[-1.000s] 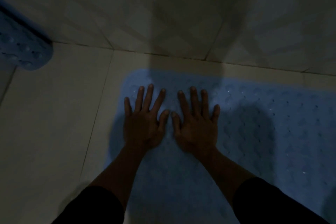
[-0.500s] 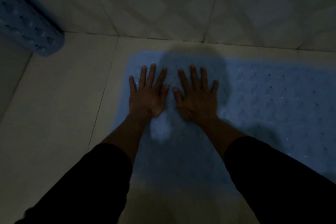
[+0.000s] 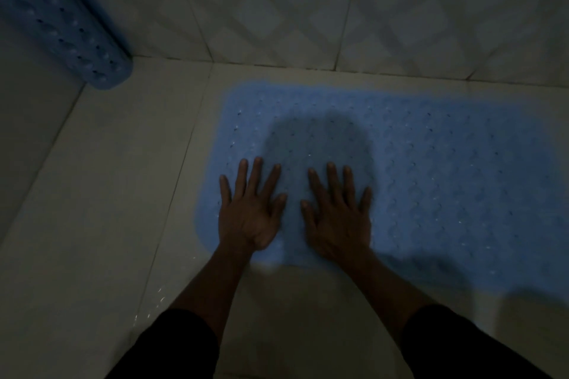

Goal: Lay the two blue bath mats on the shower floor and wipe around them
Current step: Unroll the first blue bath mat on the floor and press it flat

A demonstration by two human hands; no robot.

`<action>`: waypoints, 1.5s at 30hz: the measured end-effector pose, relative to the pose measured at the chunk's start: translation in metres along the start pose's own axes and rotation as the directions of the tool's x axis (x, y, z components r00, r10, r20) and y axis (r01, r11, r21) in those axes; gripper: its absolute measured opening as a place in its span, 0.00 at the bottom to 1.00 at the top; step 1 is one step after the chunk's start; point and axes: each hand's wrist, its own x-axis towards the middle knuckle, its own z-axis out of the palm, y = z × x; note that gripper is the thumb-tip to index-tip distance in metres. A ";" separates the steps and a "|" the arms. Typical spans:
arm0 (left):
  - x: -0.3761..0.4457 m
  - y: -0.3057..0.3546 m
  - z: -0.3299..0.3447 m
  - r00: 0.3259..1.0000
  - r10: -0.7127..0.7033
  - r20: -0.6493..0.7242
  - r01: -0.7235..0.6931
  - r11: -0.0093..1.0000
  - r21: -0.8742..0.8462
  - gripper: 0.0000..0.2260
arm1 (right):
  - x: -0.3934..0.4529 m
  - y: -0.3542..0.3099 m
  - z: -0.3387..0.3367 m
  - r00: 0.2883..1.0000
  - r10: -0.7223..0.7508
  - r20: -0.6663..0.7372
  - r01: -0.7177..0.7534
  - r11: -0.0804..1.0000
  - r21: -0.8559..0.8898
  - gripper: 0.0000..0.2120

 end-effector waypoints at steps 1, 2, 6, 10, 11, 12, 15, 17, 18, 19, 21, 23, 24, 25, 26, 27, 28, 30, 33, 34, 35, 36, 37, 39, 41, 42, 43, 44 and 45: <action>0.000 0.000 0.000 1.000 -0.005 0.001 0.005 1.000 0.002 0.28 | 0.001 0.000 0.000 1.000 0.000 0.012 0.000 1.000 -0.005 0.31; 0.001 0.000 0.000 1.000 -0.011 0.004 0.011 1.000 0.004 0.28 | 0.001 0.000 0.000 1.000 -0.003 0.021 0.003 1.000 -0.011 0.31; 0.000 0.000 -0.001 1.000 -0.006 0.000 0.006 1.000 0.026 0.28 | -0.001 -0.002 -0.002 1.000 -0.012 -0.016 0.012 1.000 -0.021 0.31; -0.002 0.002 -0.002 0.997 -0.002 -0.072 0.005 0.999 0.045 0.28 | -0.001 -0.002 -0.004 1.000 -0.006 0.013 0.007 0.998 -0.063 0.32; -0.002 0.002 -0.002 0.996 0.004 -0.089 0.000 0.999 0.046 0.28 | 0.000 -0.003 -0.005 1.000 -0.001 0.024 0.002 0.998 -0.064 0.32; -0.001 0.001 -0.003 0.996 0.009 -0.093 -0.005 0.999 0.046 0.28 | 0.001 -0.003 -0.006 0.999 0.004 0.033 -0.002 0.998 -0.063 0.32; 0.002 0.001 -0.005 0.998 -0.013 -0.053 0.015 0.999 0.042 0.29 | 0.003 -0.005 -0.009 0.998 0.010 0.056 -0.008 0.999 -0.048 0.33; 0.003 0.003 -0.008 0.999 -0.031 -0.030 0.032 0.998 0.049 0.29 | 0.003 -0.006 -0.011 0.998 0.016 0.067 -0.013 0.999 -0.045 0.33; 0.003 0.004 -0.009 0.999 -0.035 -0.024 0.036 0.998 0.060 0.29 | 0.004 -0.006 -0.011 0.997 0.018 0.071 -0.014 0.999 -0.047 0.33; 0.003 0.005 -0.010 0.999 -0.035 -0.019 0.036 0.997 0.065 0.29 | 0.004 -0.006 -0.011 0.997 0.020 0.072 -0.017 0.999 -0.047 0.33; 0.004 0.004 -0.011 1.000 -0.030 -0.005 0.030 0.998 0.057 0.29 | 0.004 -0.005 -0.011 0.997 0.021 0.075 -0.018 0.999 -0.039 0.33; 0.003 0.004 -0.011 1.000 -0.027 -0.001 0.027 0.998 0.048 0.29 | 0.003 -0.005 -0.010 0.998 0.014 0.065 -0.012 0.999 -0.034 0.33; 0.002 0.004 -0.011 1.000 -0.029 -0.003 0.029 0.998 0.049 0.29 | 0.002 -0.005 -0.008 0.998 0.012 0.054 -0.010 0.999 -0.031 0.33; 0.002 0.005 -0.011 0.999 -0.030 -0.011 0.031 0.998 0.051 0.29 | 0.002 -0.004 -0.008 0.999 0.014 0.040 -0.013 1.000 -0.022 0.33; 0.001 0.006 -0.011 0.999 -0.031 -0.021 0.032 0.998 0.051 0.28 | 0.001 -0.004 -0.007 0.999 0.018 0.028 -0.018 1.000 -0.010 0.32; 0.001 0.008 -0.011 0.999 -0.032 -0.023 0.034 0.998 0.050 0.28 | 0.001 -0.003 -0.007 1.000 0.018 0.021 -0.018 1.000 0.003 0.32; 0.001 0.008 -0.012 0.999 -0.039 -0.010 0.039 0.998 0.050 0.29 | 0.001 -0.002 -0.007 1.000 0.010 0.022 -0.010 1.000 0.020 0.32; 0.004 0.013 -0.013 0.996 -0.086 0.031 0.083 0.994 0.064 0.30 | 0.001 0.003 -0.009 0.999 -0.028 0.019 0.027 0.997 0.073 0.31; 0.017 0.047 -0.016 0.984 -0.177 -0.010 0.178 0.983 0.041 0.32 | 0.004 0.037 -0.022 0.999 -0.022 -0.046 0.029 0.990 0.137 0.30; 0.024 0.066 -0.017 0.985 -0.171 -0.023 0.171 0.985 0.026 0.32 | 0.006 0.056 -0.029 0.996 0.017 -0.083 -0.005 0.990 0.140 0.29; 0.032 0.089 -0.015 0.989 -0.146 -0.021 0.147 0.989 0.011 0.32 | 0.009 0.079 -0.037 0.991 0.072 -0.116 -0.056 0.988 0.141 0.29; 0.040 0.112 -0.011 0.994 -0.113 -0.008 0.113 0.994 -0.005 0.33 | 0.014 0.105 -0.045 0.983 0.131 -0.130 -0.112 0.983 0.143 0.30; 0.049 0.135 -0.006 0.997 -0.077 0.004 0.077 0.997 -0.024 0.33 | 0.021 0.132 -0.054 0.977 0.181 -0.112 -0.163 0.975 0.150 0.30; 0.067 0.180 0.002 1.000 -0.012 0.017 0.013 0.999 -0.047 0.33 | 0.035 0.185 -0.072 0.968 0.239 -0.070 -0.227 0.963 0.146 0.30; 0.084 0.220 0.007 0.999 0.032 0.032 -0.030 0.998 -0.053 0.32 | 0.049 0.229 -0.085 0.962 0.260 -0.085 -0.250 0.961 0.115 0.31; 0.092 0.236 0.008 0.998 0.050 0.035 -0.048 0.997 -0.057 0.31 | 0.056 0.245 -0.090 0.960 0.268 -0.082 -0.258 0.960 0.111 0.31; 0.102 0.249 0.009 0.997 0.067 0.032 -0.065 0.996 -0.060 0.29 | 0.064 0.259 -0.093 0.960 0.270 -0.074 -0.261 0.959 0.109 0.31; 0.114 0.262 0.010 0.996 0.086 0.024 -0.085 0.995 -0.058 0.29 | 0.072 0.269 -0.095 0.962 0.264 -0.064 -0.257 0.961 0.107 0.31; 0.126 0.271 0.011 0.994 0.104 0.019 -0.103 0.993 -0.053 0.28 | 0.080 0.276 -0.097 0.965 0.256 -0.057 -0.249 0.963 0.106 0.31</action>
